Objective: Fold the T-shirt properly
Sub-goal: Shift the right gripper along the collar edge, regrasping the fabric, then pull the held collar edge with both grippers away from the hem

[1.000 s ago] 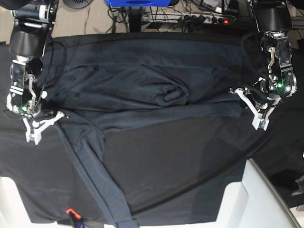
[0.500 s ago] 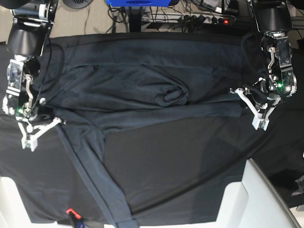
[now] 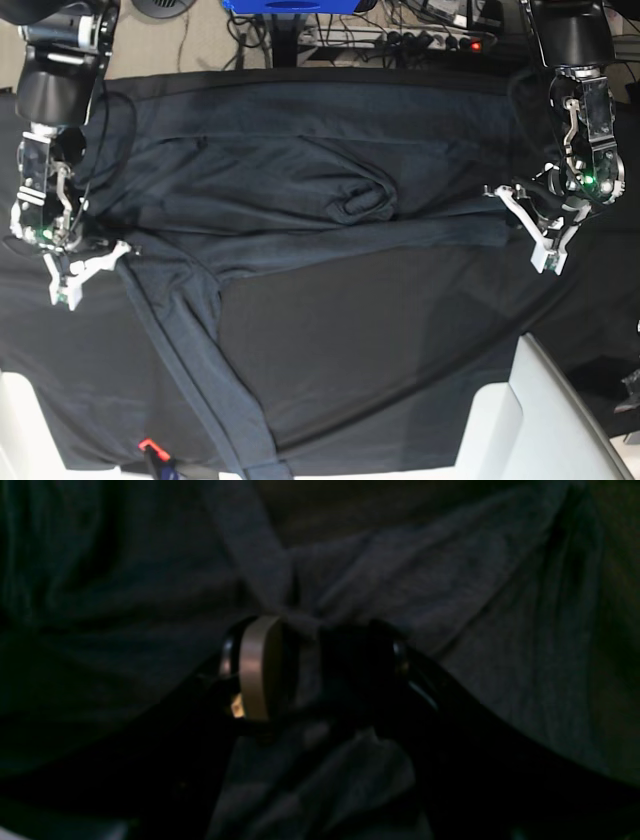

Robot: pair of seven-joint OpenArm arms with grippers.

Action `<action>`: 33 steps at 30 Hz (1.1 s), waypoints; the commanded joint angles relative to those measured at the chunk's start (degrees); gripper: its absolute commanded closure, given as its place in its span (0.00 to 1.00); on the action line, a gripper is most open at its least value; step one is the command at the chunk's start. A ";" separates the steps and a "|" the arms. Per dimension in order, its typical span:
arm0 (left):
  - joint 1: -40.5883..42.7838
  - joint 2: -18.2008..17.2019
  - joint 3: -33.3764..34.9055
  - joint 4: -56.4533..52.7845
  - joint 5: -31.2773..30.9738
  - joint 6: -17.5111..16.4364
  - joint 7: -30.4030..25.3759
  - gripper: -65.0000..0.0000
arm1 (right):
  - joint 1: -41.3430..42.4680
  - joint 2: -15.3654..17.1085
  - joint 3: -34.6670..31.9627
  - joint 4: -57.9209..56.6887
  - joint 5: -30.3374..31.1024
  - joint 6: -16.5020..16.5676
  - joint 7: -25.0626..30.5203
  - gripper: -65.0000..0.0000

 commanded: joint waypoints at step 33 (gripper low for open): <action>2.51 -4.00 0.05 6.79 -0.47 -0.17 -0.34 1.00 | -5.43 3.55 0.40 17.40 0.13 0.21 -10.00 1.00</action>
